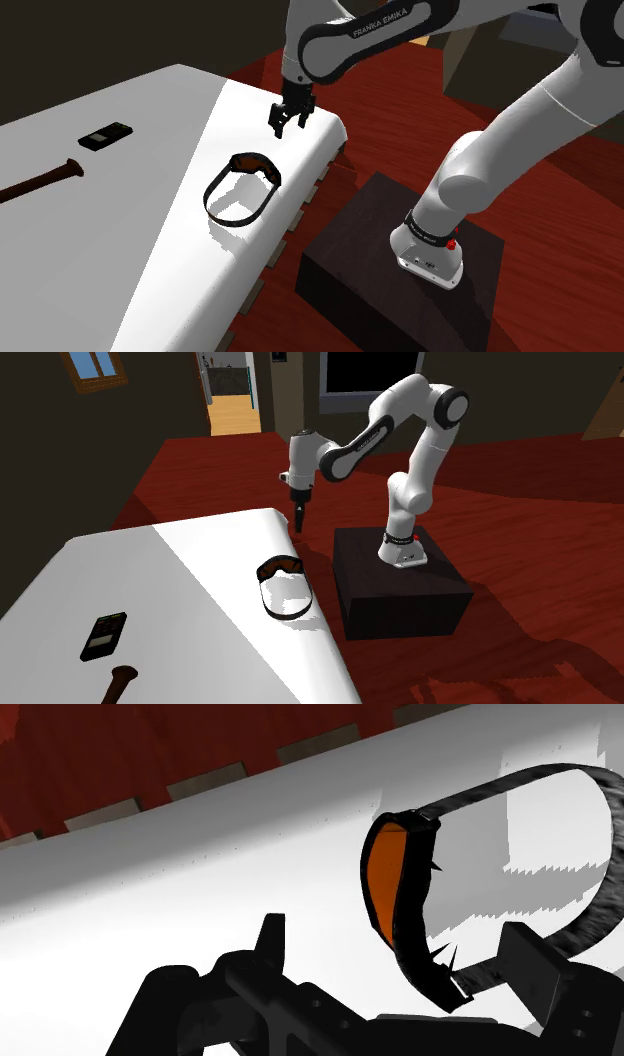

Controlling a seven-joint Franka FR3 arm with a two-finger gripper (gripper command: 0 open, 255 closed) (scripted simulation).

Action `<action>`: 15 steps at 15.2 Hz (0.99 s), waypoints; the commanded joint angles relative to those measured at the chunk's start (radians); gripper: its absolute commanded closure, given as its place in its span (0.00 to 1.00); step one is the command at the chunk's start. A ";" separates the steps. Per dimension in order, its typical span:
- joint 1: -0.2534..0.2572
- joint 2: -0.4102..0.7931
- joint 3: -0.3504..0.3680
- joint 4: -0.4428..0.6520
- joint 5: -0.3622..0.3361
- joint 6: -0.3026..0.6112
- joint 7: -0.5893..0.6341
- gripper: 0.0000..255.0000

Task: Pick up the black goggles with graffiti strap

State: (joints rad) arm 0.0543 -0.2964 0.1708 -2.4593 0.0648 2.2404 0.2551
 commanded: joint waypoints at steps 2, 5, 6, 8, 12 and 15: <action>-0.001 0.107 0.022 0.017 -0.014 0.090 0.040 0.00; 0.002 0.223 0.041 0.049 -0.042 0.168 0.090 0.00; 0.003 0.262 0.046 0.062 -0.053 0.192 0.108 0.00; 0.007 0.328 0.052 0.088 -0.076 0.230 0.140 0.00; 0.009 0.370 0.049 0.075 -0.093 0.284 0.151 0.00; 0.010 0.404 0.047 0.067 -0.107 0.324 0.162 0.00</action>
State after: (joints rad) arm 0.0633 0.0941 0.2178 -2.3881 -0.0360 2.5470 0.4107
